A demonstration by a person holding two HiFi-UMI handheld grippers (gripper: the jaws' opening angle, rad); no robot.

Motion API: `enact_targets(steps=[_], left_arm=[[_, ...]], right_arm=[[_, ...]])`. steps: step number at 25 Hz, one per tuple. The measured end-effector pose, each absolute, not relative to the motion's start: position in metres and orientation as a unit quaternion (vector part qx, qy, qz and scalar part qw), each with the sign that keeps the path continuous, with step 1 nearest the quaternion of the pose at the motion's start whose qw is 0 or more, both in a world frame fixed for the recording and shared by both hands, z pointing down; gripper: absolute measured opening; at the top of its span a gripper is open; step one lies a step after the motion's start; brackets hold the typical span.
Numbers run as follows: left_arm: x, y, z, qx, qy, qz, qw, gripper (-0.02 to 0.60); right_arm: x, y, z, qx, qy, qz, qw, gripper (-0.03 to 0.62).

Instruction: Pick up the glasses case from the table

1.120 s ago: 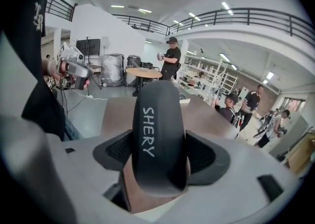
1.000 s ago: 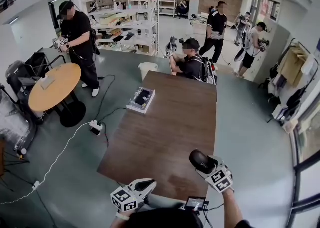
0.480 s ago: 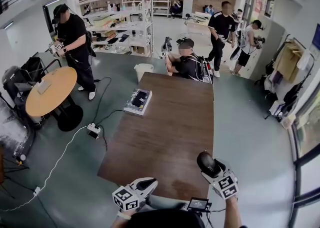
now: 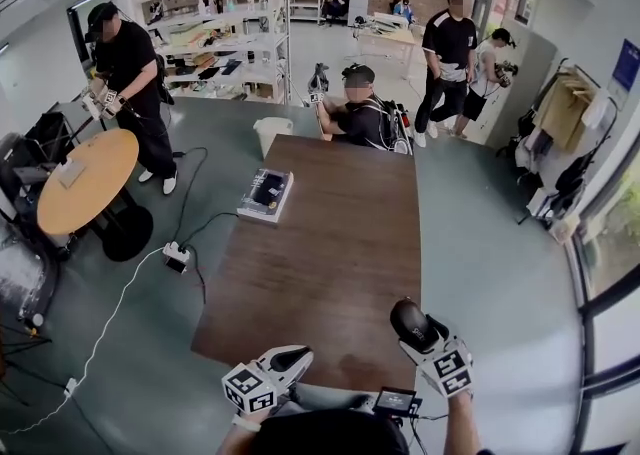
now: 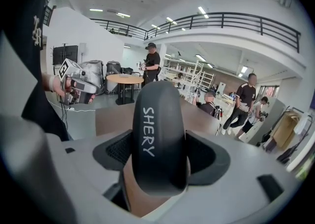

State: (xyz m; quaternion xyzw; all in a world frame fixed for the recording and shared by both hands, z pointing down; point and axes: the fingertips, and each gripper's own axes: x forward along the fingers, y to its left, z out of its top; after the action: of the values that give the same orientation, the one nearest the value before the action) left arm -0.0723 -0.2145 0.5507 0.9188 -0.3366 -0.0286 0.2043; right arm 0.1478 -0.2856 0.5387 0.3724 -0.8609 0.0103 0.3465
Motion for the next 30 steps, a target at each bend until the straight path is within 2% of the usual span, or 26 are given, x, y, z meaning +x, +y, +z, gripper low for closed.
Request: enact_targets(steps=[23, 30], left_arm=[[-0.163, -0.181, 0.559, 0.936, -0.282, -0.025, 0.211, 0.006], [-0.147, -0.155, 0.553, 0.930, -0.303, -0.027, 0.207, 0.006]], right_arm=[[0.043, -0.219, 0.554, 0.380, -0.841, 0.034, 0.384, 0.322], [0.044, -0.201, 0.549, 0.363, -0.857, 0.015, 0.365, 0.323]])
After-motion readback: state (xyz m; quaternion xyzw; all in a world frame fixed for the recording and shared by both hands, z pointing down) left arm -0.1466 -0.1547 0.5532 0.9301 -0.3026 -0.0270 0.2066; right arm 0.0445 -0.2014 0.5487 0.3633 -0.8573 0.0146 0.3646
